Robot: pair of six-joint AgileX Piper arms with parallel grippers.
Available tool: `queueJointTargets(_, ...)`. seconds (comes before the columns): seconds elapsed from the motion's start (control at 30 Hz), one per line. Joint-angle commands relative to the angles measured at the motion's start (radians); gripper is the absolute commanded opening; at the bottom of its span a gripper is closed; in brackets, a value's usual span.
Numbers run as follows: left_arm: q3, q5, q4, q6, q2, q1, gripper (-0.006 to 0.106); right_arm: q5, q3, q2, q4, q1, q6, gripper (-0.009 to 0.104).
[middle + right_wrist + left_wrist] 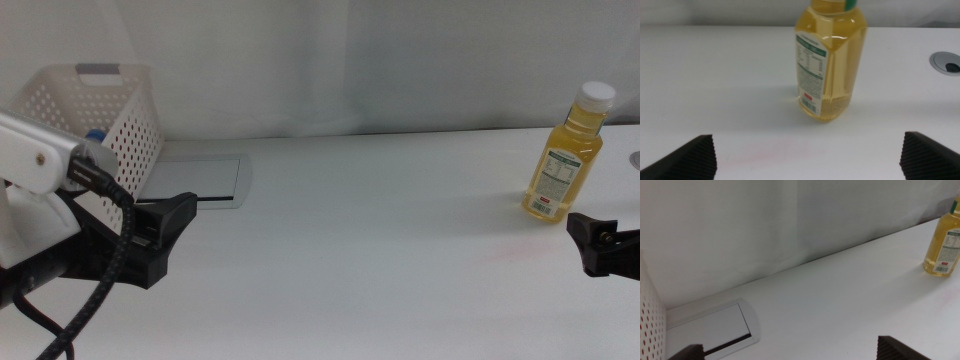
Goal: Use arms to grab the bottles and put them into the dustbin to the left of the table.
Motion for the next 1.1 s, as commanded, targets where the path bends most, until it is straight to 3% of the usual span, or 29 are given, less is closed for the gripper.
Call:
queueJointTargets(0.0, 0.004, -0.017, -0.011, 0.004, -0.004, -0.007, 0.089, -0.113, 0.015, 0.049, 0.035, 0.004, -0.007, 0.103)
queueJointTargets(0.1, 0.004, -0.017, -0.011, 0.004, -0.004, -0.007, 0.089, -0.288, 0.017, 0.125, 0.035, 0.004, -0.007, 0.103)
queueJointTargets(0.63, 0.004, -0.016, -0.011, 0.004, -0.004, -0.044, 0.088, -0.696, 0.009, 0.509, 0.023, 0.004, -0.005, 0.103)
queueJointTargets(1.07, 0.004, -0.013, -0.011, 0.004, -0.004, -0.044, 0.088, -0.706, -0.237, 0.77, 0.011, 0.004, -0.007, 0.103)
